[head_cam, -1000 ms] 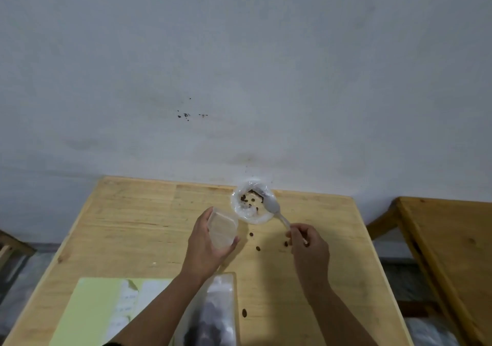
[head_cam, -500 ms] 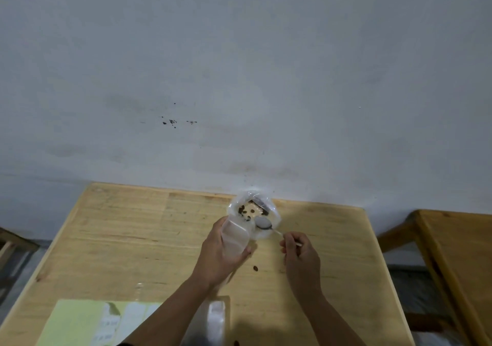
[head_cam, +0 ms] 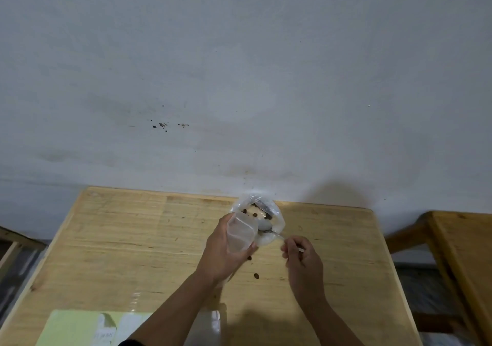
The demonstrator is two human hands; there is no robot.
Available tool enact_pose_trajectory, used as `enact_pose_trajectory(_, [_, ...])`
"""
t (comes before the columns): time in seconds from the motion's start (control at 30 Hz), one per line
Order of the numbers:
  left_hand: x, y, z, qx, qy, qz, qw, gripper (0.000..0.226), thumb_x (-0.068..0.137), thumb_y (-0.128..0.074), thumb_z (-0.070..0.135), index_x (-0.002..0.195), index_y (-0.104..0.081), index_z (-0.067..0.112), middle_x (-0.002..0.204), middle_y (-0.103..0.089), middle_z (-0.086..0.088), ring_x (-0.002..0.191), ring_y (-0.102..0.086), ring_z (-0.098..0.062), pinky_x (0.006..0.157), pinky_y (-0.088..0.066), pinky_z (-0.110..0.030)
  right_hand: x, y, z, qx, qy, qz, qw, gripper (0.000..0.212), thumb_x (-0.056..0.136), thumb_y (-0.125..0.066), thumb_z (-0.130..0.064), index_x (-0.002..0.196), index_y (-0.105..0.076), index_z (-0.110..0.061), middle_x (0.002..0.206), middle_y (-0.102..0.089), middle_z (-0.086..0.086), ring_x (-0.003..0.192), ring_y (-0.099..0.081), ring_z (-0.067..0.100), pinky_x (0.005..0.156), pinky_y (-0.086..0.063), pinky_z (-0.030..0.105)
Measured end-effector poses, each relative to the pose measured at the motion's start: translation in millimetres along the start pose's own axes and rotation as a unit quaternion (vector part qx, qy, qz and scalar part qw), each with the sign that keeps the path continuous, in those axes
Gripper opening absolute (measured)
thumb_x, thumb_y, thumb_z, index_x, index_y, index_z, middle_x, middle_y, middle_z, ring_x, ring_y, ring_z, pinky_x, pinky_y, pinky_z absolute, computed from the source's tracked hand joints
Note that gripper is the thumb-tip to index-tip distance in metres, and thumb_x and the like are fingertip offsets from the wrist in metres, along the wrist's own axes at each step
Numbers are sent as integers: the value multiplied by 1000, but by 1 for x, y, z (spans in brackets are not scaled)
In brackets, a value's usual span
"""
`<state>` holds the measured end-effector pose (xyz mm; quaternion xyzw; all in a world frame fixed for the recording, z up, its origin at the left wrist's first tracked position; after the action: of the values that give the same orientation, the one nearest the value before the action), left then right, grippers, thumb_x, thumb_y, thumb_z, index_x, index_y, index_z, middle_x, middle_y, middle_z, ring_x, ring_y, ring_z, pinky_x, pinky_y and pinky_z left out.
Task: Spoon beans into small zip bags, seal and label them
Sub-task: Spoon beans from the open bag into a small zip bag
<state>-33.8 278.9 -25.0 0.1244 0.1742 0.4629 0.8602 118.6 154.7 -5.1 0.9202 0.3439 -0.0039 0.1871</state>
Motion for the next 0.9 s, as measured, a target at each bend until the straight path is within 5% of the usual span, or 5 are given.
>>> enact_pose_trajectory(0.27, [-3,5,5,28,-5,13,1000,105,50,-61,85,136,-34,32,124,-49,13,109,-51,-7,86,-47,-20,-7,-1,-6,8,4,-16,1000,13,94,-51,-11,87,-62,-13,73,-65,-1,62,-57,-2,64,-47,26])
enact_pose_trajectory(0.5, [-5,8,6,64,-33,2,997,92,56,-77,65,133,-35,36,127,-50,16,111,-52,-6,90,-51,-28,-14,-1,-6,33,-6,-17,999,16,95,-48,-9,91,-63,-12,75,-65,1,69,-58,10,65,-47,30])
enact_pose_trajectory(0.7, [-4,8,8,82,-55,-3,995,93,57,-81,58,134,-36,32,126,-47,19,112,-48,-1,92,-47,-22,-19,-3,12,119,-86,51,988,22,96,-45,-5,82,-61,-13,73,-63,7,64,-55,14,47,-43,15])
enact_pose_trajectory(0.9, [-6,4,11,87,-73,-20,993,90,61,-81,46,137,-36,29,130,-43,19,117,-43,1,96,-39,-16,-13,-21,23,203,-183,58,960,16,96,-48,-12,90,-62,-18,81,-68,5,74,-62,15,61,-47,26])
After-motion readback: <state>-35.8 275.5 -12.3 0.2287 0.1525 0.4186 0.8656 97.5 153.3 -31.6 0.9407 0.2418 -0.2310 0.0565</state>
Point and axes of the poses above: each hand's wrist, its own x-axis towards the middle knuckle, its own y-axis out of the back of the hand, z = x × y, the point moved 6 cm from there along x, towards the middle knuckle
